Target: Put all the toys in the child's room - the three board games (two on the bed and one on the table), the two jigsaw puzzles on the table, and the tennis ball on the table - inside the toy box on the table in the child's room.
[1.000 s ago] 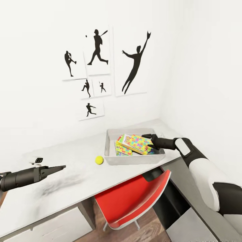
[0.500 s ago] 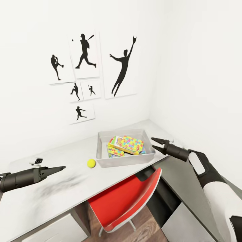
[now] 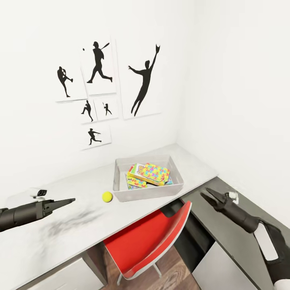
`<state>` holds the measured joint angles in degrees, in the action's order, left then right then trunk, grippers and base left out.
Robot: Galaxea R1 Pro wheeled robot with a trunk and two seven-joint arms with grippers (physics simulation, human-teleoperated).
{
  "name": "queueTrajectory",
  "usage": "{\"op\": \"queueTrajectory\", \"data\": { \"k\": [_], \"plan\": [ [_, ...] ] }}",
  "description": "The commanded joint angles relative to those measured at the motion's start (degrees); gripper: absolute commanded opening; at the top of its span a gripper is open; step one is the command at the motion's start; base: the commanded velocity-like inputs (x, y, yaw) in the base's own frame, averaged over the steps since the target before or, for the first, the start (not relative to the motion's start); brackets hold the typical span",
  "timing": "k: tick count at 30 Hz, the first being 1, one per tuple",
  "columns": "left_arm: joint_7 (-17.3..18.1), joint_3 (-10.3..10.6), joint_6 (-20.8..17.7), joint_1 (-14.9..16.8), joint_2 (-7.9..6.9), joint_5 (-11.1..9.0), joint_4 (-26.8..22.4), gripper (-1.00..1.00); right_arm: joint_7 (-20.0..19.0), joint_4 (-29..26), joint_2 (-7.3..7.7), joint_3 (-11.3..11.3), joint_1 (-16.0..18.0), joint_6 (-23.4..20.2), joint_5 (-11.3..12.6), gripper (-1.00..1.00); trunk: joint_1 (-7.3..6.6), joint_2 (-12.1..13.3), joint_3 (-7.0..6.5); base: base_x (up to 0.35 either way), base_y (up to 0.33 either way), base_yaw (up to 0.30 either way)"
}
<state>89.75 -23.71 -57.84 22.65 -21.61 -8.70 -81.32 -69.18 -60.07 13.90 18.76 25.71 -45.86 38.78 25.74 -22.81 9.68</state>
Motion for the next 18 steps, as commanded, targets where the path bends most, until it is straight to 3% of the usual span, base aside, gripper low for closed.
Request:
{"op": "queueTrajectory", "data": {
  "k": [1,3,4,7,18],
  "plan": [
    [0.25,-0.05,-0.6,0.04,-0.01,0.07,0.0,1.0,-0.92,-1.01,-0.07,0.13,-1.39,0.17,0.25,1.0,0.04,-0.11,0.11,0.0,0.0,-0.003],
    [0.25,-0.14,-0.6,0.04,-0.01,0.1,0.01,1.0,-2.44,-2.86,-0.21,0.29,-3.85,1.25,0.25,1.0,0.04,-0.11,0.11,0.0,0.0,-0.002],
    [0.25,-0.23,-0.6,0.03,-0.01,0.23,0.0,1.0,-4.83,-7.81,-0.51,0.48,-9.08,3.64,0.3,1.0,0.04,-0.11,0.11,0.0,0.0,0.0],
    [0.25,-0.32,-0.6,0.02,-0.01,0.31,0.0,1.0,-5.87,-12.2,-0.69,0.55,-12.92,4.77,0.32,1.0,0.04,-0.11,0.11,0.0,0.0,0.0],
    [0.25,-0.25,-0.6,0.02,0.11,0.46,0.01,1.0,-6.5,-14.92,-2.35,0.73,-15.27,6.65,0.32,1.0,0.04,-0.11,0.11,0.0,0.0,-0.029]
  ]
}}
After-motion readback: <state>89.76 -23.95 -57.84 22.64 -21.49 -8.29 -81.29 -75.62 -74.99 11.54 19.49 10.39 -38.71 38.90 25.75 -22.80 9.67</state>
